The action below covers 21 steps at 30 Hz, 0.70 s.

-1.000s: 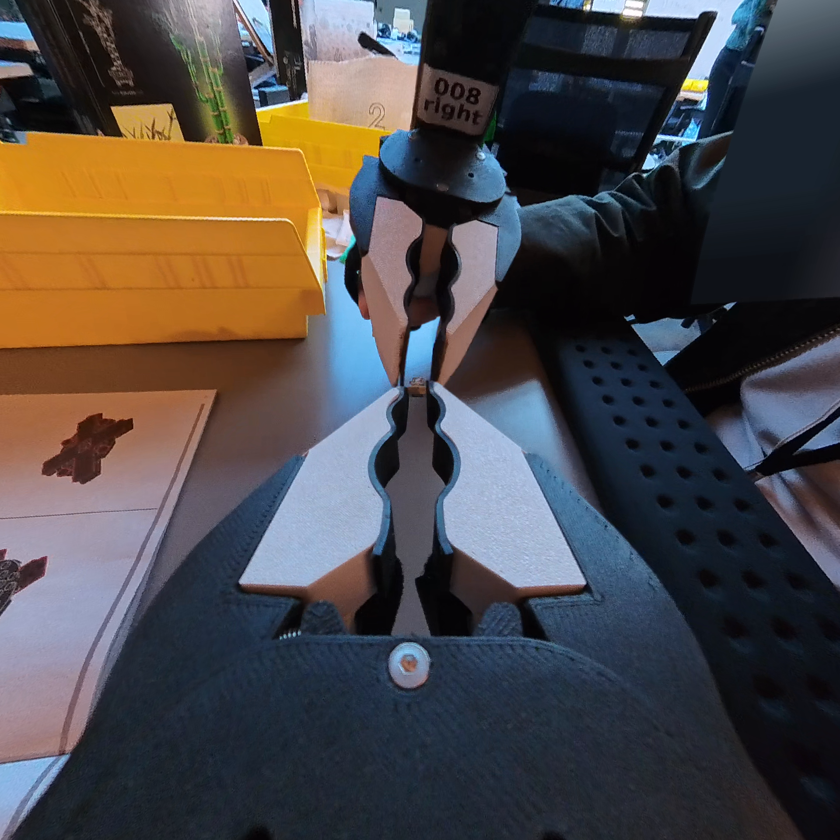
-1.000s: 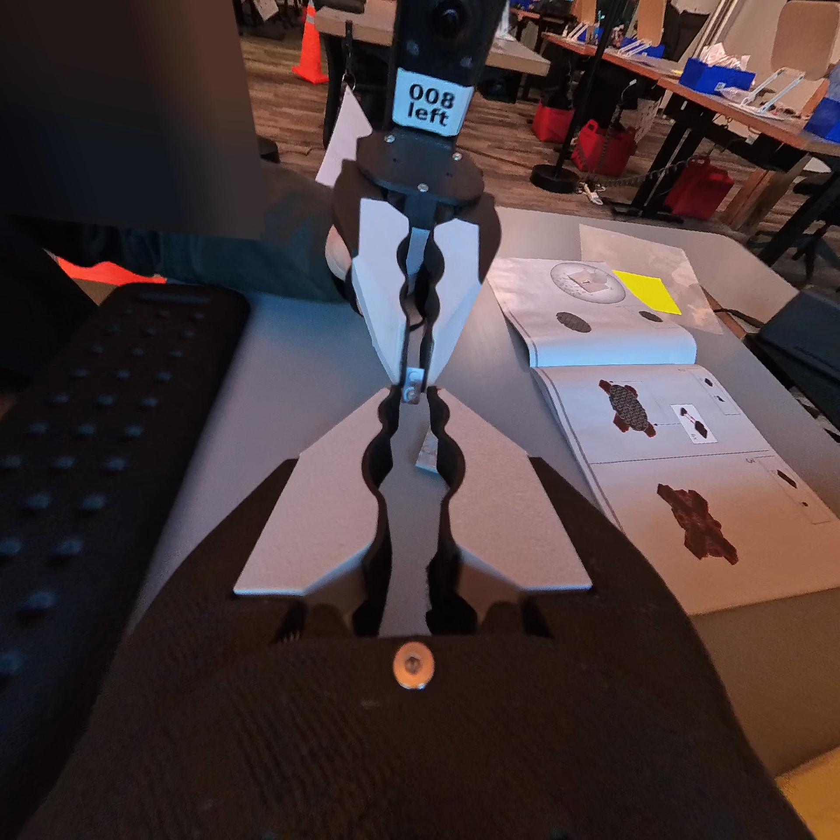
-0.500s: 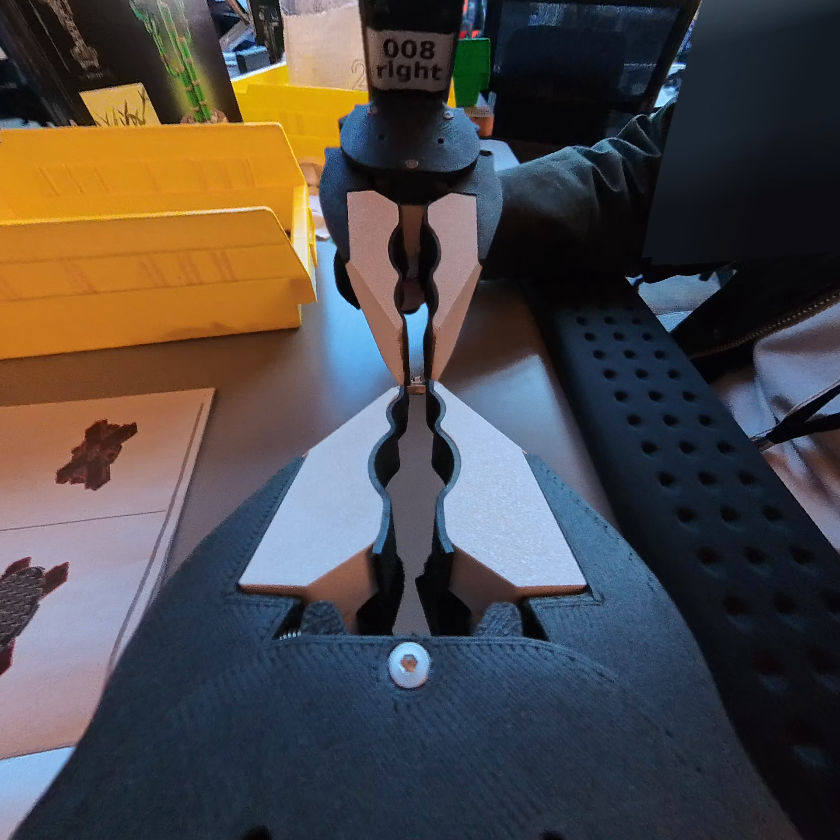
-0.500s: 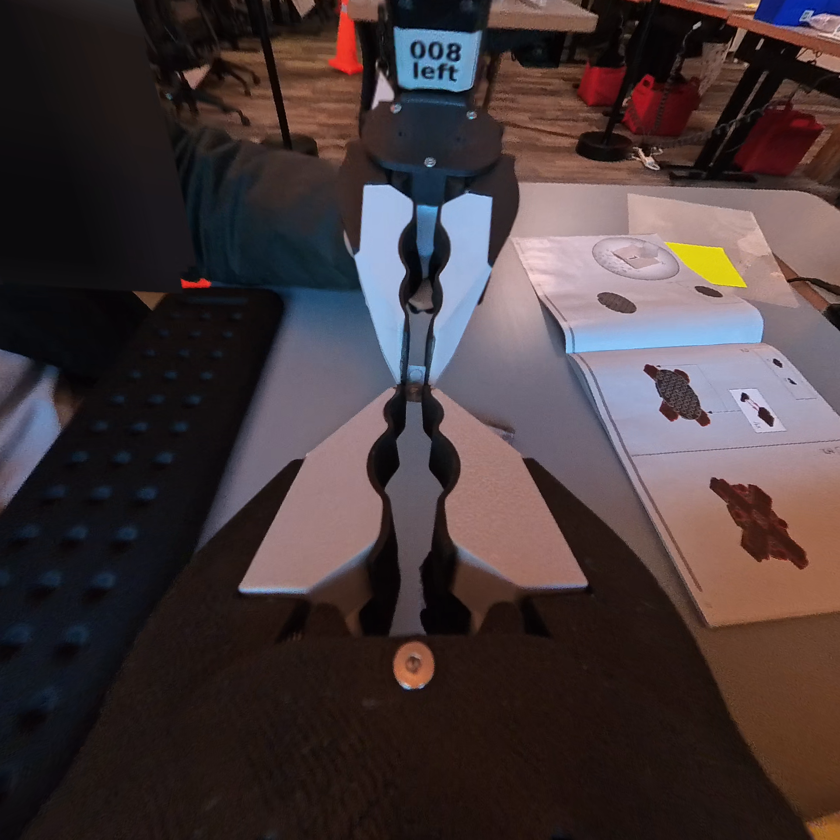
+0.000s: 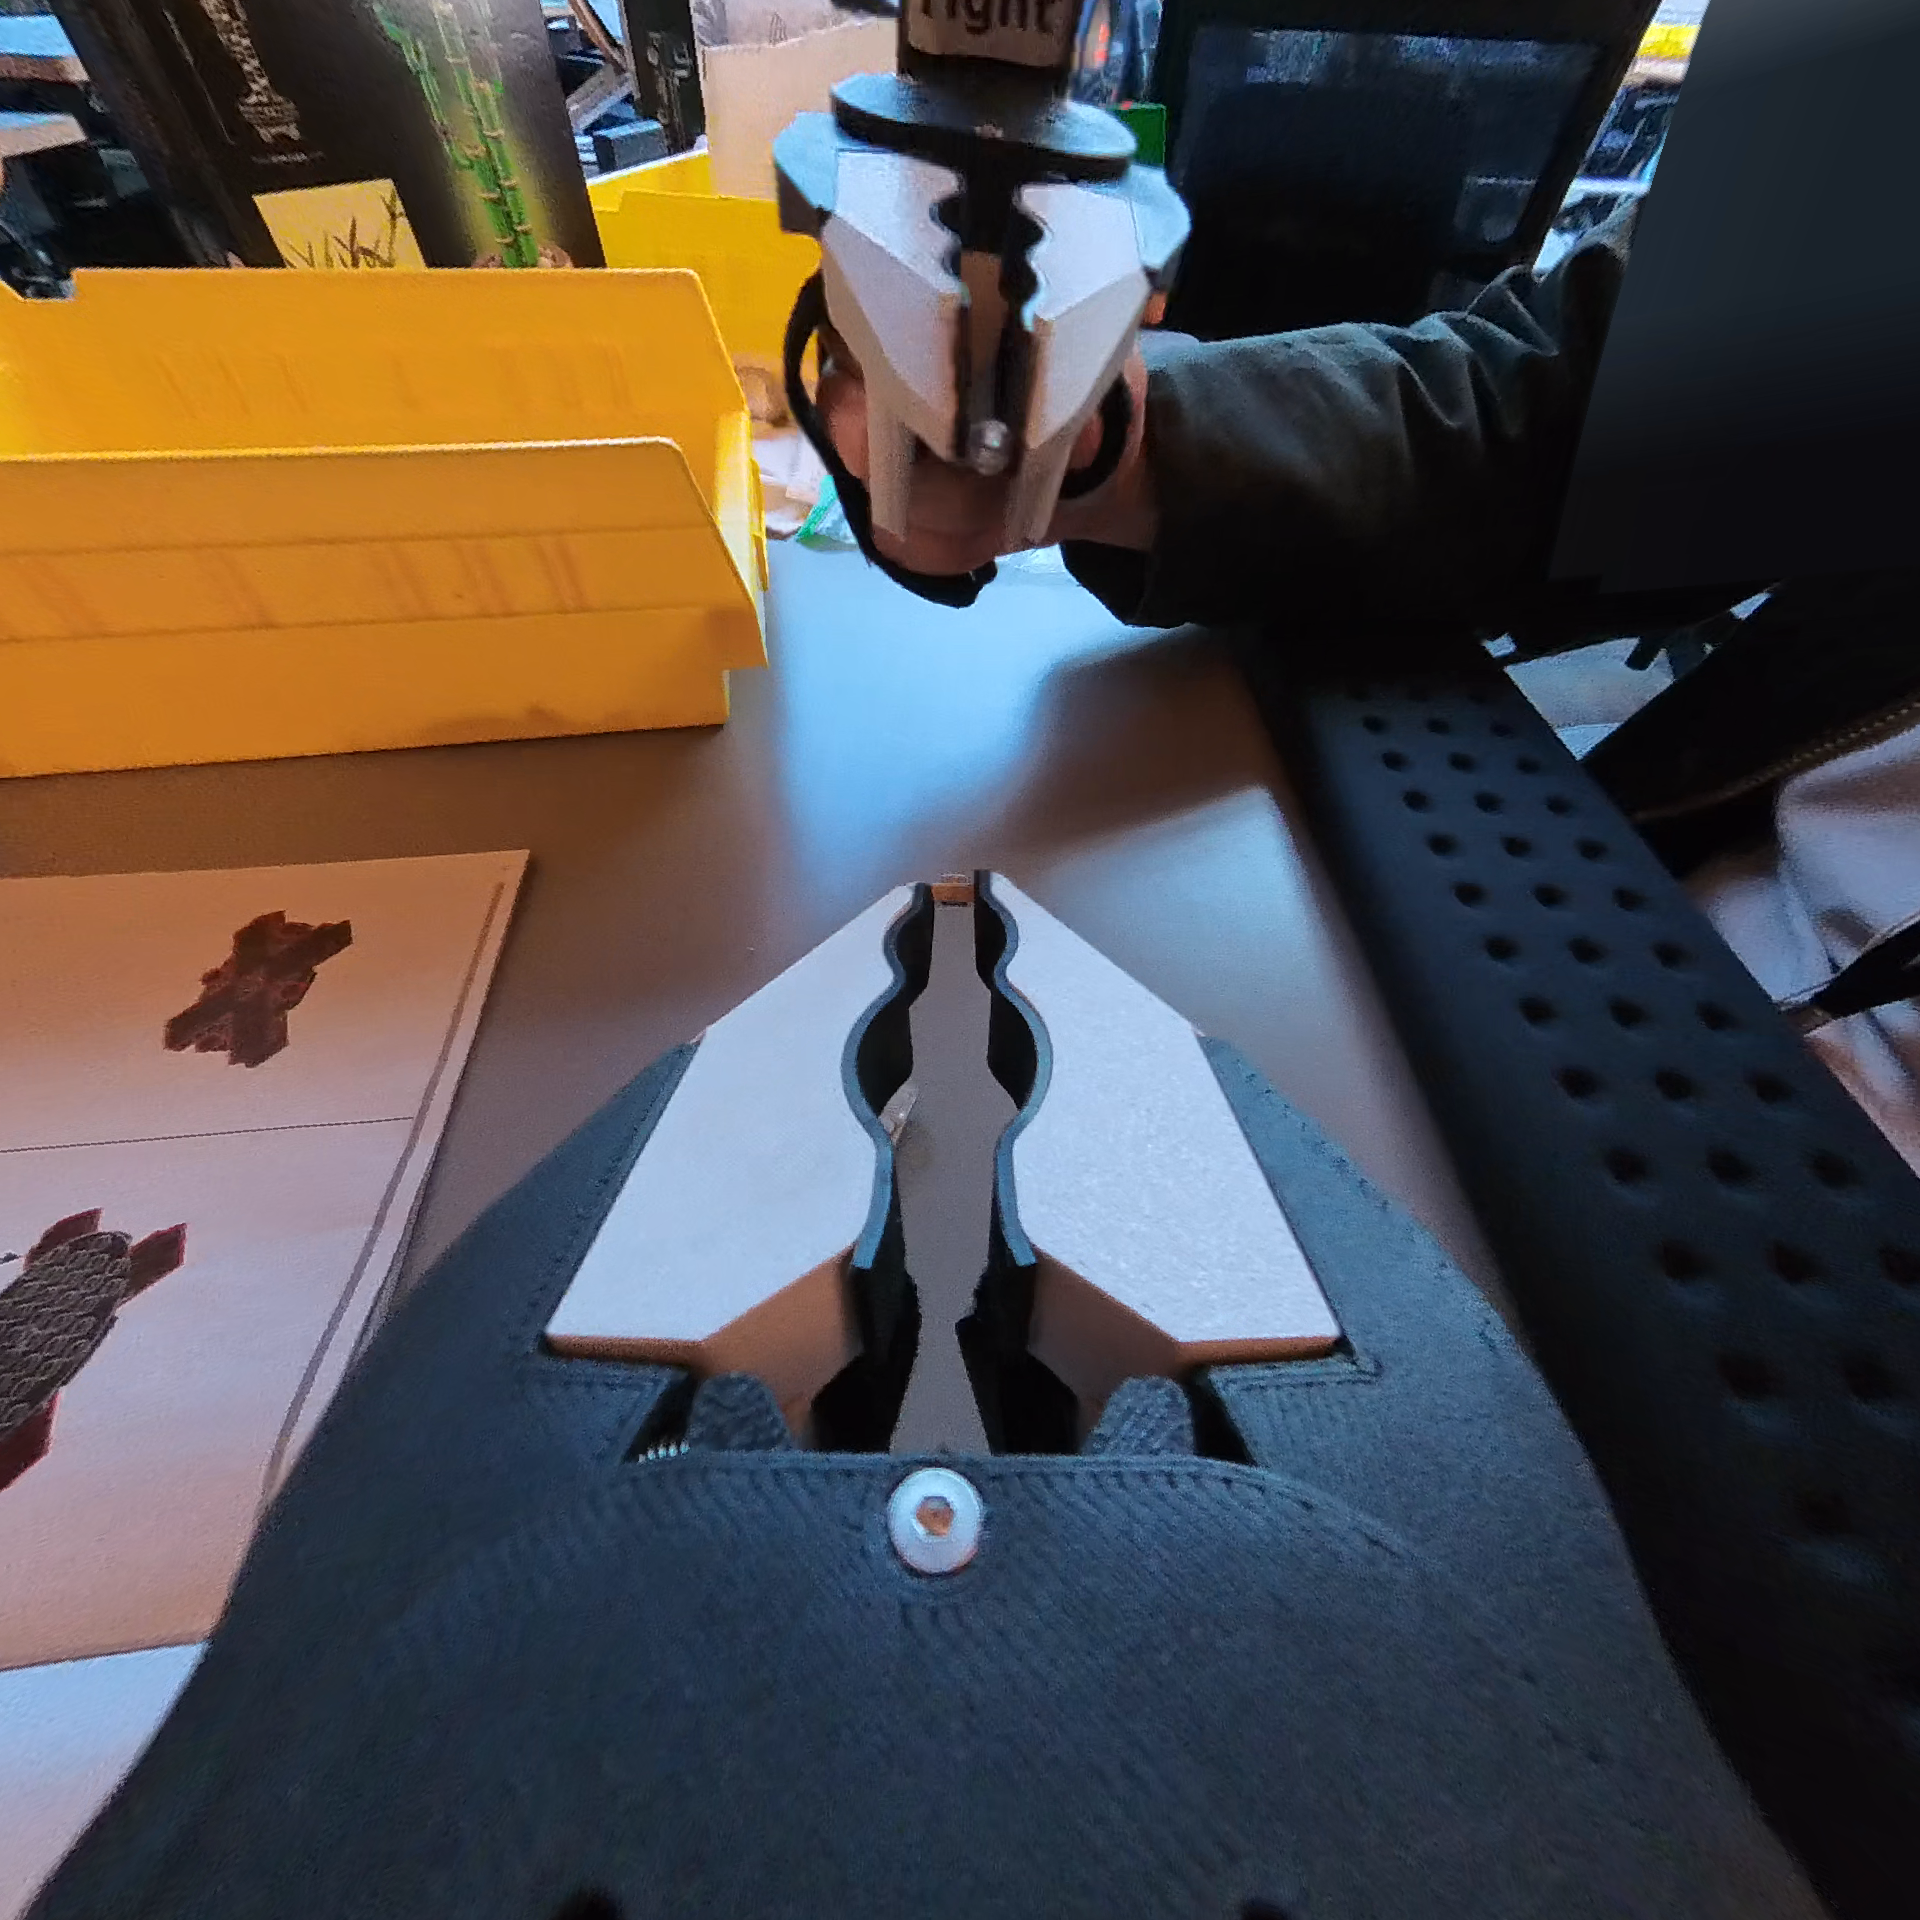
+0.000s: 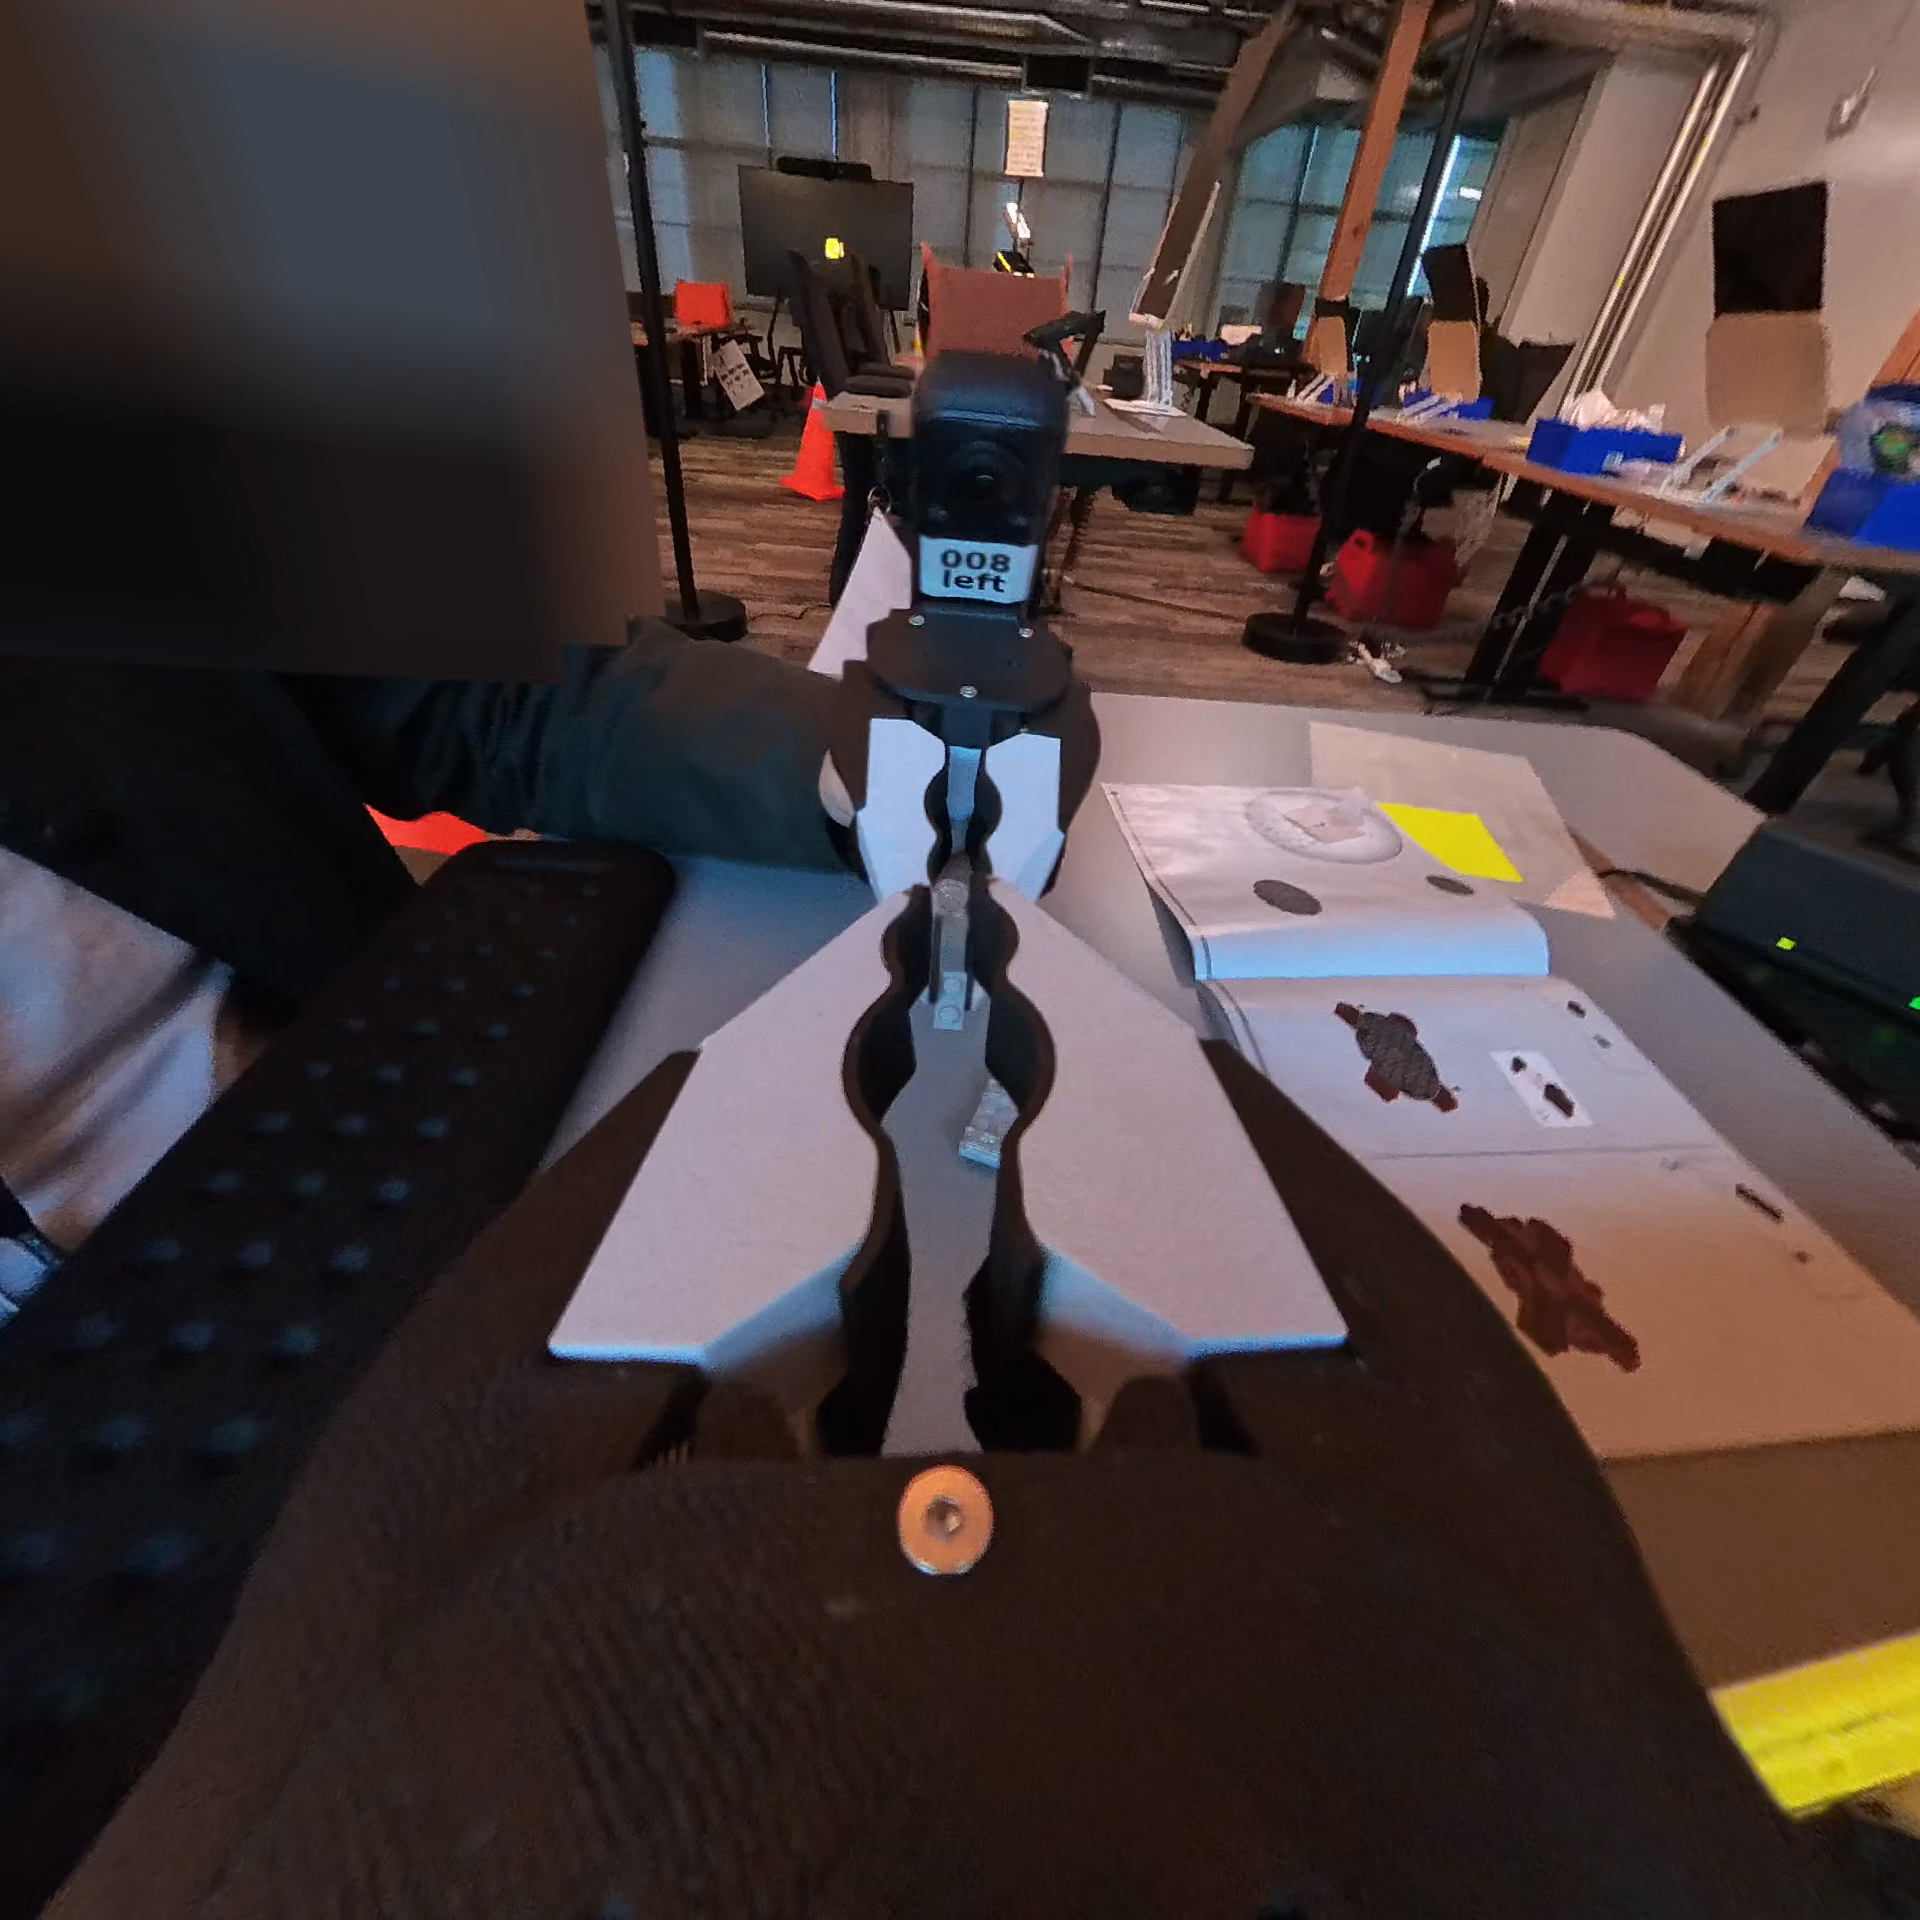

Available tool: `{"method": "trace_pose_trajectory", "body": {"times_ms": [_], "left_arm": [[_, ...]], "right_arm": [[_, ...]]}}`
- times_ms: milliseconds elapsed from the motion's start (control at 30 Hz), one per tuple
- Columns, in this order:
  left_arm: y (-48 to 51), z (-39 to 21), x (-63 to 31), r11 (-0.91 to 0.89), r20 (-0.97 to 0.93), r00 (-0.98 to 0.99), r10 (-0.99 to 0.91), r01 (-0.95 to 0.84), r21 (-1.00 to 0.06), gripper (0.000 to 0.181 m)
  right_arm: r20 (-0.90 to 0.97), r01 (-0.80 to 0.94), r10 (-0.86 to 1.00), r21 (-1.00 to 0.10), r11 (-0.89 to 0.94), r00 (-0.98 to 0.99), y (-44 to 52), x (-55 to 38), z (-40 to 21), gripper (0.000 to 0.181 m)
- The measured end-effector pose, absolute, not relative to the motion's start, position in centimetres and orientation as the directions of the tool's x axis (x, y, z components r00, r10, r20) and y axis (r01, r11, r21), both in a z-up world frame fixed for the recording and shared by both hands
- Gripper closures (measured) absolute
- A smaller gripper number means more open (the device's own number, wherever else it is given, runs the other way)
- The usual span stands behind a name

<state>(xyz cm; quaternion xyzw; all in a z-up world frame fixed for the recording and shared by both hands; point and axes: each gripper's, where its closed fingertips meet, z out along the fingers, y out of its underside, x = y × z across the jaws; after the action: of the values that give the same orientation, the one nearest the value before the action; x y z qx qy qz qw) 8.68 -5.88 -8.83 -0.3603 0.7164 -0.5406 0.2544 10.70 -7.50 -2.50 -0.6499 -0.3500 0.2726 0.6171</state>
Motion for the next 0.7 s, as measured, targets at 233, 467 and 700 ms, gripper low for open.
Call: {"method": "trace_pose_trajectory", "body": {"times_ms": [233,467,700], "left_arm": [[-6.8,-7.8,8.3,0.084,0.078,-0.649,-0.757,-0.216,-0.973,0.175],[-6.7,-7.9,8.4,0.079,0.084,-0.644,-0.761,-0.22,-0.972,0.175],[-6.0,-8.1,9.0,0.067,0.095,-0.593,-0.799,-0.246,-0.967,0.175]], "right_arm": [[0.088,0.072,0.828,-0.996,0.058,0.554,-8.6,9.3,-1.3,0.175],[0.229,0.165,0.68,-0.973,0.159,0.697,-7.7,12.2,0.8,0.174],[0.22,0.167,-0.174,-0.946,-0.277,0.96,-7.0,35.6,-2.4,0.174]]}}
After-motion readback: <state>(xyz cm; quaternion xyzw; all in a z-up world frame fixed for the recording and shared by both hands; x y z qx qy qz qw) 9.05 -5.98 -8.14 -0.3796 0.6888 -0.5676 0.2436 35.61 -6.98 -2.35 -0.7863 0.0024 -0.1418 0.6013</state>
